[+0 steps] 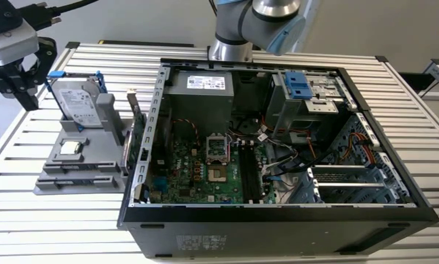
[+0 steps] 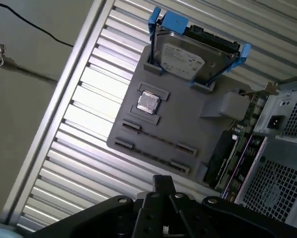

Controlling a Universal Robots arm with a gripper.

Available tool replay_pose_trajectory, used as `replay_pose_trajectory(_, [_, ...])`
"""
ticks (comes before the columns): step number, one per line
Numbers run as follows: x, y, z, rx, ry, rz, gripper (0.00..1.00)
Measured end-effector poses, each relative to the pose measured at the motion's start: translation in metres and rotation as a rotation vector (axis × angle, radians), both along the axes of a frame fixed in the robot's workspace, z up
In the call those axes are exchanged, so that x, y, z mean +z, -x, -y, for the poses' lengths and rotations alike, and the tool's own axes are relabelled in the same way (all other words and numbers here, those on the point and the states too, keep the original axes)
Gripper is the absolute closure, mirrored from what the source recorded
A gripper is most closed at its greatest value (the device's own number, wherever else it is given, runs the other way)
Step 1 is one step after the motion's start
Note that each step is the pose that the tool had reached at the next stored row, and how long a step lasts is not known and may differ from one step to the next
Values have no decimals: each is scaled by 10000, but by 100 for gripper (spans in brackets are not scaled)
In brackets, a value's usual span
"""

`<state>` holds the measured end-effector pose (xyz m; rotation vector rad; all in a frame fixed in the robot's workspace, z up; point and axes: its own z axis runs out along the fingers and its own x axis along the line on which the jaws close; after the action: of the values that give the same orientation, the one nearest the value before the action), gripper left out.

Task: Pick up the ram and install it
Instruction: 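Pick up the ram and move it above insertion slot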

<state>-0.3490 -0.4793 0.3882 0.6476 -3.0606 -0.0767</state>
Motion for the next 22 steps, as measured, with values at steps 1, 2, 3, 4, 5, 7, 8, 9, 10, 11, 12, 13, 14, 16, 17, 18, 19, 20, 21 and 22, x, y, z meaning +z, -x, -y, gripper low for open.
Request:
replay_pose_trajectory(1, [0,0,0,511,0,0,100])
replay_pose_trajectory(2, [0,0,0,610,0,0,100])
replay_pose_trajectory(3, [0,0,0,707,0,0,100])
replay_pose_trajectory(4, [0,0,0,806,0,0,100])
replay_pose_trajectory(5, [0,0,0,905,0,0,100])
replay_pose_trajectory(7, [0,0,0,1103,0,0,100])
replay_pose_trajectory(8, [0,0,0,1198,0,0,100])
replay_pose_trajectory(9, [0,0,0,1290,0,0,100])
replay_pose_trajectory(10, [0,0,0,1386,0,0,100])
replay_pose_trajectory(11, [0,0,0,1477,0,0,100])
replay_pose_trajectory(12, [0,0,0,1568,0,0,100])
replay_pose_trajectory(13, [0,0,0,1662,0,0,100])
replay_pose_trajectory(14, [0,0,0,1752,0,0,100])
replay_pose_trajectory(16, [0,0,0,1930,0,0,100])
replay_pose_trajectory(17, [0,0,0,2024,0,0,100])
replay_pose_trajectory(18, [0,0,0,2116,0,0,100])
replay_pose_trajectory(19, [0,0,0,2206,0,0,100])
replay_pose_trajectory(20, [0,0,0,2301,0,0,100])
replay_pose_trajectory(21, [0,0,0,2403,0,-1,100])
replay_pose_trajectory(22, [0,0,0,2504,1,-1,100])
